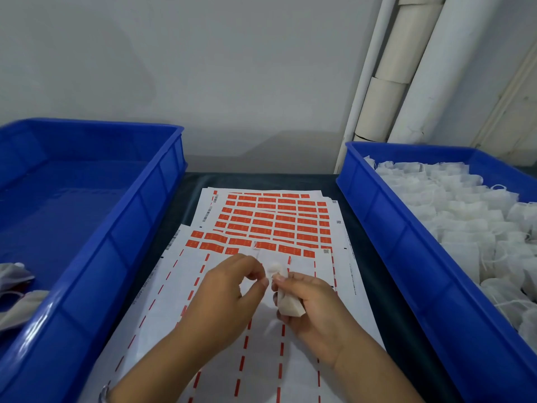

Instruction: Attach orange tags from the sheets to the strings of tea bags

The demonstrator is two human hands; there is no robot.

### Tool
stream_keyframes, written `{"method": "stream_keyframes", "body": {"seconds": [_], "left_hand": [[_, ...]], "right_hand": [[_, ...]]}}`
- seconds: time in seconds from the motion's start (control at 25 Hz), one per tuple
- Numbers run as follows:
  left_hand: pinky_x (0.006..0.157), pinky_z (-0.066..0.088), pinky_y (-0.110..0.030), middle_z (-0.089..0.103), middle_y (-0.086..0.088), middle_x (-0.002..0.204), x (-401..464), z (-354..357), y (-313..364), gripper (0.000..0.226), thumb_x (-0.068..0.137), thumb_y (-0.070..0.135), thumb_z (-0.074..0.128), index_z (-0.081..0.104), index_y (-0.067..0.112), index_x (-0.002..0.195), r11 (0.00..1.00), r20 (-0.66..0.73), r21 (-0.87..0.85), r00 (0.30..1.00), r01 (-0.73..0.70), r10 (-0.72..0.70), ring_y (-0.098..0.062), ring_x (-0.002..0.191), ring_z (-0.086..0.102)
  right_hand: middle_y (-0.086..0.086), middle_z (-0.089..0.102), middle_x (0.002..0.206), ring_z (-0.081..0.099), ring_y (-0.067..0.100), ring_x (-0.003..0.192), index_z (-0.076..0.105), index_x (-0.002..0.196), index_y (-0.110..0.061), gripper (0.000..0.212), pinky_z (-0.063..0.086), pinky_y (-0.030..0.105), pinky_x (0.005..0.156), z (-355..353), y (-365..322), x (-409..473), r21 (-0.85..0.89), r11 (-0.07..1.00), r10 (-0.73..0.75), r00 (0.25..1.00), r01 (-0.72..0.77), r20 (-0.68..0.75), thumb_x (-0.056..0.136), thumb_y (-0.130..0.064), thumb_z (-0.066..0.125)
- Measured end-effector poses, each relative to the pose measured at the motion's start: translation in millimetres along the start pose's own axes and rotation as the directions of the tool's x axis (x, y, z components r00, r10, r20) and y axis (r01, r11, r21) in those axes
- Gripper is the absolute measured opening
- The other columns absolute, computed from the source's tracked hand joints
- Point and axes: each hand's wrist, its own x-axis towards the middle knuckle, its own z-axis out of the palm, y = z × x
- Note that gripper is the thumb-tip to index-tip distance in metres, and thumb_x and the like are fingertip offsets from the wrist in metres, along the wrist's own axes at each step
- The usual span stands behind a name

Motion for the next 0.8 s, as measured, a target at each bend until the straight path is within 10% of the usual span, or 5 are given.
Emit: {"method": "stream_keyframes", "body": {"seconds": [0.4,0.56,0.8], "left_hand": [[0.063,0.036,-0.005,0.048,0.021,0.092,20,-20,-2,0.014,0.091,0.027,0.054,0.046,0.039,0.09,0.98,-0.134,0.197,0.991,0.024,0.003,-0.005,0.078,0.051],[0.072,0.042,-0.012,0.05,0.019,0.093,24,-22,-1,0.01,0.091,0.029,0.055,0.05,0.038,0.093,0.976,-0.089,0.216,0.996,-0.004,0.024,-0.006,0.082,0.053],[0.081,0.042,-0.012,0.045,0.023,0.097,32,-19,-5,0.016,0.088,0.035,0.058,0.063,0.034,0.103,0.953,0.001,0.267,0.989,-0.141,0.146,-0.002,0.09,0.049]], "right_hand": [[-0.002,0.063,0.113,0.06,0.021,0.103,0.063,0.104,-0.032,0.027,0.056,0.032,0.083,-14,4,0,-0.197,0.98,0.016,0.997,-0.002,0.07,0.09,-0.009,0.059],[-0.02,0.061,0.11,0.053,0.016,0.109,0.067,0.095,-0.052,0.031,0.045,0.039,0.1,-18,-3,1,-0.407,0.91,-0.026,0.99,0.082,0.141,0.091,-0.022,0.058],[-0.007,0.071,0.079,0.064,0.019,0.094,0.073,0.066,-0.027,0.038,0.044,0.041,0.101,-9,-7,12,-0.444,0.889,-0.044,0.987,0.11,0.156,0.096,-0.032,0.049]]}}
